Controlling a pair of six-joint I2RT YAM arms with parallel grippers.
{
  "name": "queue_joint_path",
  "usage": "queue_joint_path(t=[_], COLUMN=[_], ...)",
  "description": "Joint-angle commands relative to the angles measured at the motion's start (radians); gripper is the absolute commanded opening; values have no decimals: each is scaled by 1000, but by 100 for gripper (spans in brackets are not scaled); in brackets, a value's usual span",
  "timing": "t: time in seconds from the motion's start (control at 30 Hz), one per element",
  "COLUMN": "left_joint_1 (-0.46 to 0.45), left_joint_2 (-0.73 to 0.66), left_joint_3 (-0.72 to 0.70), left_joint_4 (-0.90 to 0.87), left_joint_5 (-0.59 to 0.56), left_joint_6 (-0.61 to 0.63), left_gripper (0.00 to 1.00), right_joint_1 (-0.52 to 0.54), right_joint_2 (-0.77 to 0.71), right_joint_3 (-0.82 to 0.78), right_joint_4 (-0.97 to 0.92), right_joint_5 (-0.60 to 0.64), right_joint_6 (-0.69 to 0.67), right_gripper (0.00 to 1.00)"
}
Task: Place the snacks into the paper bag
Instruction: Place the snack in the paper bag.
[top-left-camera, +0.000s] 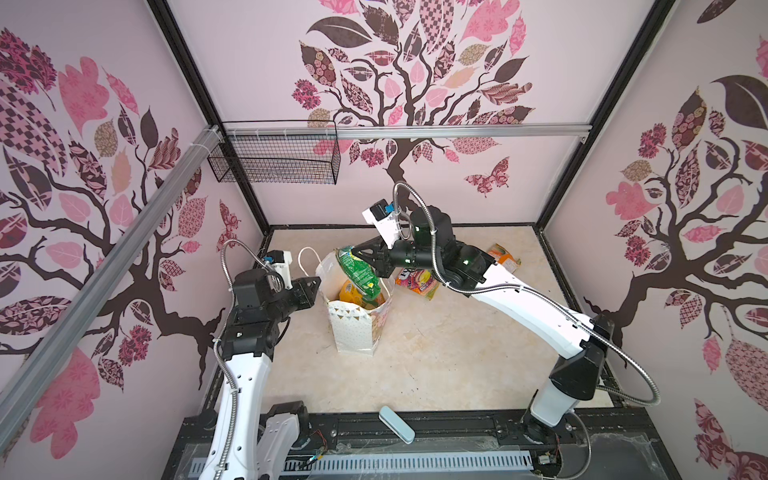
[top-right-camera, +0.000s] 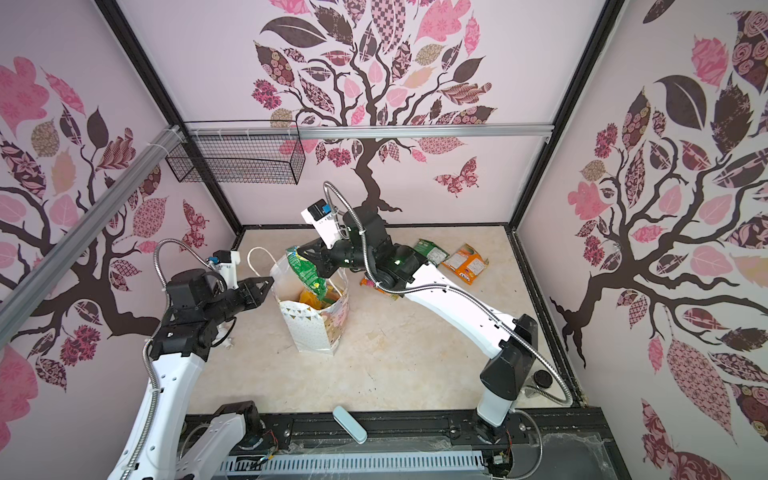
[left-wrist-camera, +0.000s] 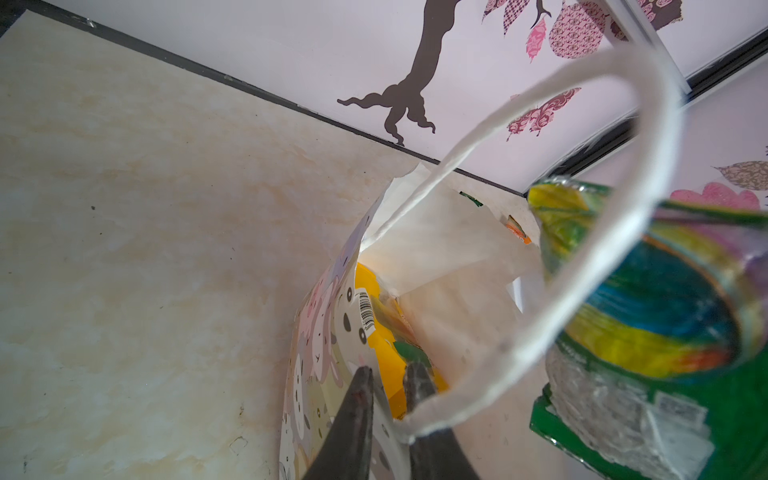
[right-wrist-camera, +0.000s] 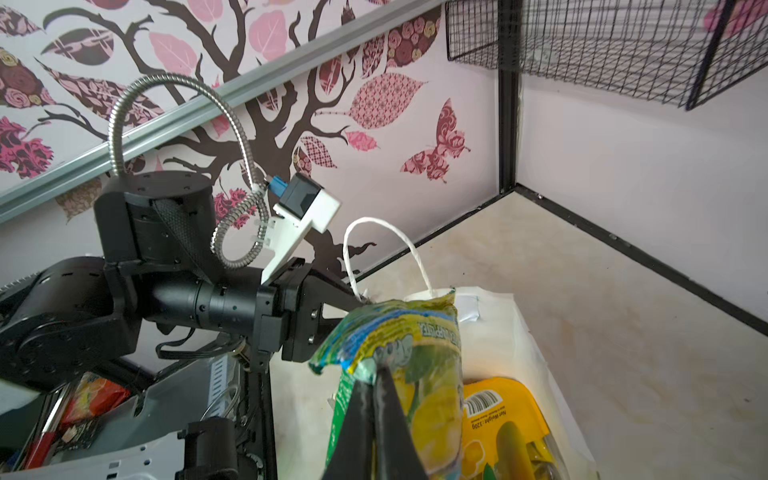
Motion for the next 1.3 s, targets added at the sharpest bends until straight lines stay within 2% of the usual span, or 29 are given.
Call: queue_joint_path(t=[0.0,0.13,0.33,0.5,0.7,0.93,1.03,1.17,1.27], left_joint_1=[3,5,4,6,6,6,6,6,6], left_joint_2=[-12,-8,-12,-15,-15,-11,-9,-7,-9], left_joint_3=[-23,-23,-23,-23,-25,-24,-24,-24,-24], left_joint_4=[12,14,13,13,14,15,16,17,17], left_joint_5=[-6,-4,-5,-6,-4,-4,-2,-1,-1], left_joint_6=[6,5,5,6,5,3,3,1,3], left_gripper=[19,19,19,20,19,19,19,19,19], right_joint_1=[6,6,7,6,6,6,6,6,6], right_joint_2=[26,83,263,397,419,442,446,446,449], right_joint_3=[95,170,458,688,712,725,730,730,733], right_joint_4=[-57,-177,-472,-674,-724,-767,-766,-745,-731], right_joint_5=[-68,-133,-188,-179,-167,-212,-209,-194,-192], right_joint_6=[-77,-138,-203,-242,-278,-301,-297,-277,-270], right_gripper=[0,0,0,0,0,1,6,29,39])
